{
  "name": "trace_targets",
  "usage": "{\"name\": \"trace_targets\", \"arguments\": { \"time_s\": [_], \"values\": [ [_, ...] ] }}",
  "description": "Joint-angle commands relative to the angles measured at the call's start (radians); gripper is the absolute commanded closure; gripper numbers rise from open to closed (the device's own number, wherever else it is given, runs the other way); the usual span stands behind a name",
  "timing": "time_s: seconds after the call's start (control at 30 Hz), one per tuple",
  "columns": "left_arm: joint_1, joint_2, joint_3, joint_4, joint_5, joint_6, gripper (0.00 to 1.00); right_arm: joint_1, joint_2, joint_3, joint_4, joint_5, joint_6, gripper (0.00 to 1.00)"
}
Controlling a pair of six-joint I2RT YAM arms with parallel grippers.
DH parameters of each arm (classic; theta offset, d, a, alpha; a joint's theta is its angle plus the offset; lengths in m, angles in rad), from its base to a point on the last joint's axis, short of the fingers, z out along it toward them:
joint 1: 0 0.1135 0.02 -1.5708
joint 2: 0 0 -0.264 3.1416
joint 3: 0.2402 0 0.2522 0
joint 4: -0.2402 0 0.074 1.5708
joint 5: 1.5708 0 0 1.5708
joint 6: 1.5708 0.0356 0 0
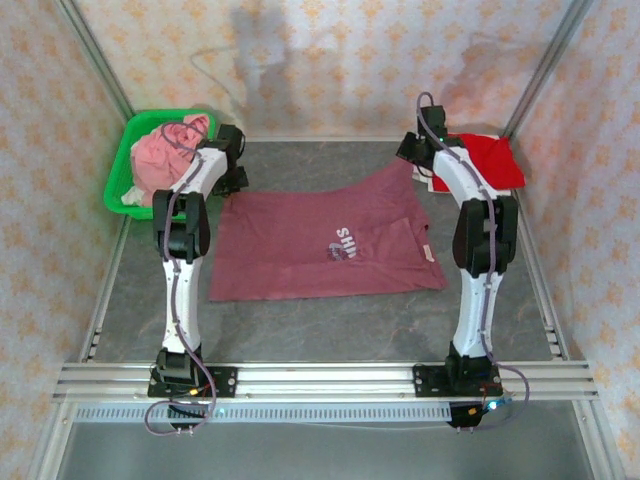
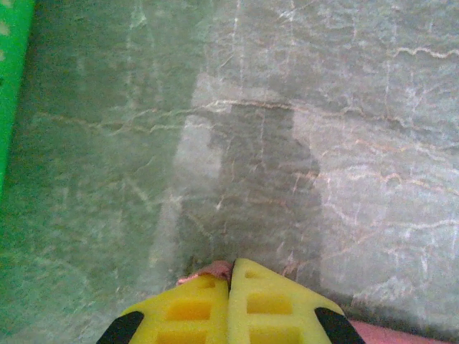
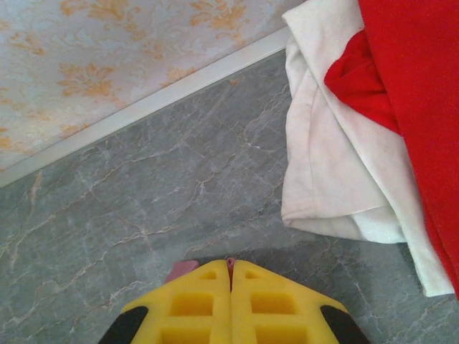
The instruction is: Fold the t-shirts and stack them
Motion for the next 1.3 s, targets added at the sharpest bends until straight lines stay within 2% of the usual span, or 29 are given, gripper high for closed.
{"name": "trace_targets", "arguments": {
  "time_s": [0.0, 0.23, 0.57, 0.73, 1.27],
  "values": [
    [-0.017, -0.1, -0.055, 0.041, -0.058, 0.039, 0.99, -0.003, -0.101, -0.085, 0.121, -0.034, -0.019, 1.0],
    [-0.033, -0.268, -0.282, 0.2, -0.104, 0.044, 1.0, -0.003, -0.252, -0.325, 0.307, -0.086, -0.03, 1.0],
    [-0.037, -0.379, -0.481, 0.28, -0.156, 0.042, 1.0, -0.005, -0.418, -0.562, 0.422, -0.037, -0.017, 1.0],
    [-0.041, -0.429, -0.579, 0.317, -0.179, 0.045, 1.0, -0.004, -0.493, -0.662, 0.458, -0.057, 0.0, 1.0],
    [-0.08, -0.557, -0.693, 0.312, -0.228, 0.038, 0.97, -0.005, -0.66, -0.837, 0.496, -0.068, 0.02, 1.0]
  ]
}}
